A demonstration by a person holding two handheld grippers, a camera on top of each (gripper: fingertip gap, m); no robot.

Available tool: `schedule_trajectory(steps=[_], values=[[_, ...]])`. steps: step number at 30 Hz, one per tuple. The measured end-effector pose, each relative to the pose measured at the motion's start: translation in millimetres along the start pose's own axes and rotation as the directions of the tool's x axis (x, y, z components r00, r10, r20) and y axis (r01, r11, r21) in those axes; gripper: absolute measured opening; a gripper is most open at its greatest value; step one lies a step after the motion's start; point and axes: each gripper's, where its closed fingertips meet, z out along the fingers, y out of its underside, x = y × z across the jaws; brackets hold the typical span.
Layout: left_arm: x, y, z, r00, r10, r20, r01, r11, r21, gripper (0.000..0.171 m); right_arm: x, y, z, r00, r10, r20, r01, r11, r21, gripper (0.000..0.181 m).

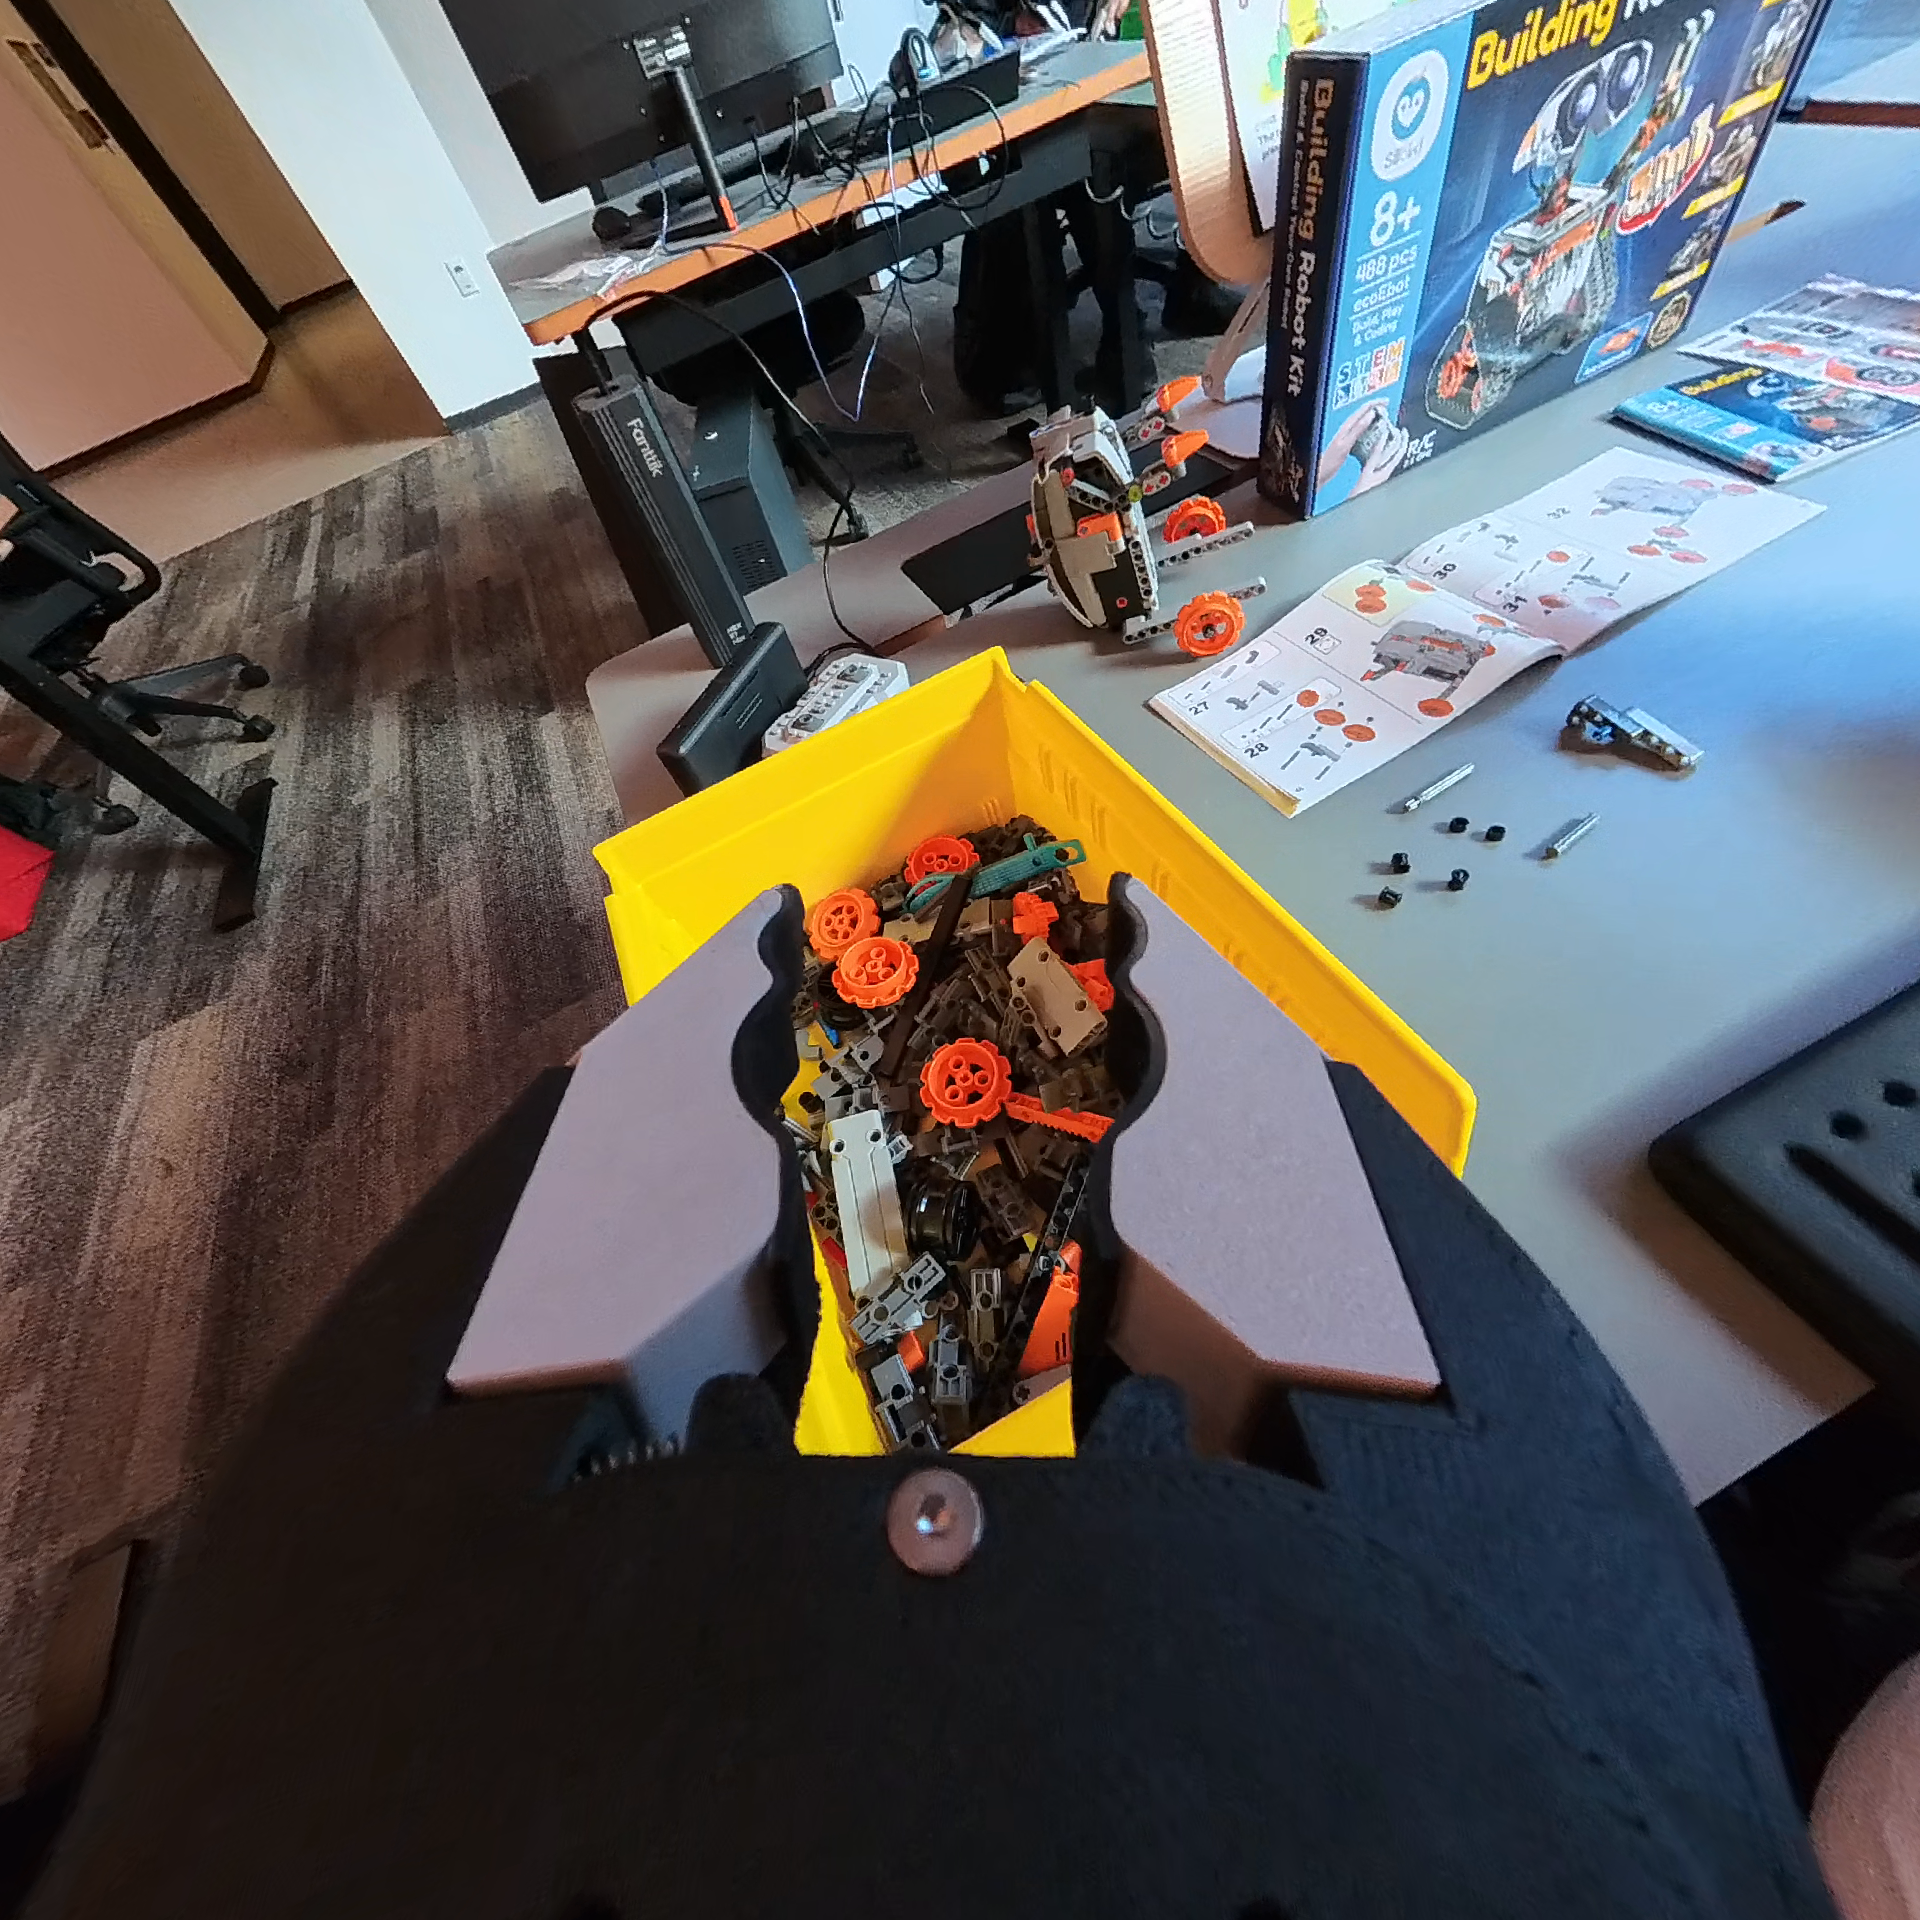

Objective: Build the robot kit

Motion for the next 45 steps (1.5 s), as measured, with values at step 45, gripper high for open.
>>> schedule_trajectory(steps=[45], values=[[112.5,-101.0,68.1,0.974,-0.016,-0.224,0.036,0.996,0.085,0.055,-20.4,-36.9,4.3,0.914,0.11,0.39,-0.188,0.967,0.17,0.0]])
